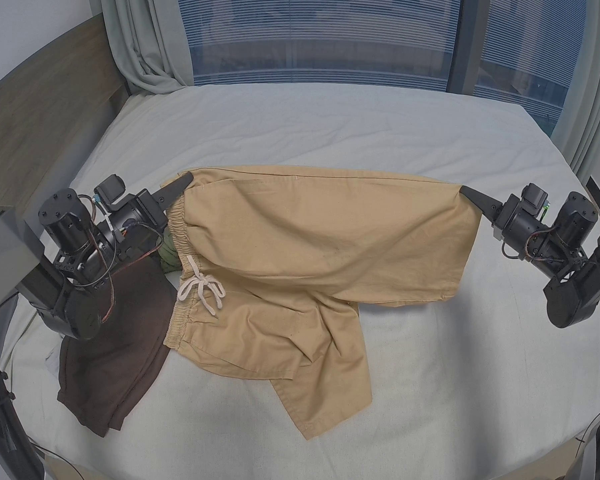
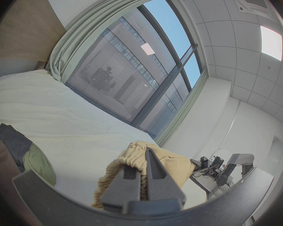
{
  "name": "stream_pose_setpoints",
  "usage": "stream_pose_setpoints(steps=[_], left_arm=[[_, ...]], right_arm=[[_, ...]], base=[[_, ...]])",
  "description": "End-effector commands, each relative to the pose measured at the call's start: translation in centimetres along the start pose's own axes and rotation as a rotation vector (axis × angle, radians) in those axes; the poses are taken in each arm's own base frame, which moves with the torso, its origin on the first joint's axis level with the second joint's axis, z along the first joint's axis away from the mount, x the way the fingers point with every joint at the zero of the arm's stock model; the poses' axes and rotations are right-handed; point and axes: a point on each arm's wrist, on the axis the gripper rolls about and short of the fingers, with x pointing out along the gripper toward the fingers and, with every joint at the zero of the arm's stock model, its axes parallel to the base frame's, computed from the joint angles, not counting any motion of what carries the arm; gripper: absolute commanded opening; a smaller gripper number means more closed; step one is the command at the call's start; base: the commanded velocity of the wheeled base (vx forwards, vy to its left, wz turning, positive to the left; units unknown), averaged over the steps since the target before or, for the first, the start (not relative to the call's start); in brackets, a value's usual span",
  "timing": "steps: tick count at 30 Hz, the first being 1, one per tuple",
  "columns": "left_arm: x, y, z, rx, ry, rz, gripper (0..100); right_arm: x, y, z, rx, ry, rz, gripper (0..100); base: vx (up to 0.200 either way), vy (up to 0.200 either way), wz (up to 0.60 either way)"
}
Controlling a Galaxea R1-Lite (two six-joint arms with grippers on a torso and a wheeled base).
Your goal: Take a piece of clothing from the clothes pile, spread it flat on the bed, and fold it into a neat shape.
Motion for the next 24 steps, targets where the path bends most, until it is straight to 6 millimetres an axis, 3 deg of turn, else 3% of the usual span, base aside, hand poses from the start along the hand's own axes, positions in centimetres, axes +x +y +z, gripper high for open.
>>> stream_pose_setpoints(steps=[1,24], left_arm=[[0.8,1.0,-0.8,-0.006,0.0,0.013,0],[3.8,5.0,-3.5,-0.01,-0.017,0.036,0]], right_arm=[[0.8,-1.3,-0.4,0.015,0.014,-0.014,0],[4.1,-5.6,-1.8,0.046,0.045,-0.035,0]], base=[[0.0,0.0,0.0],[0.0,0.0,0.0]])
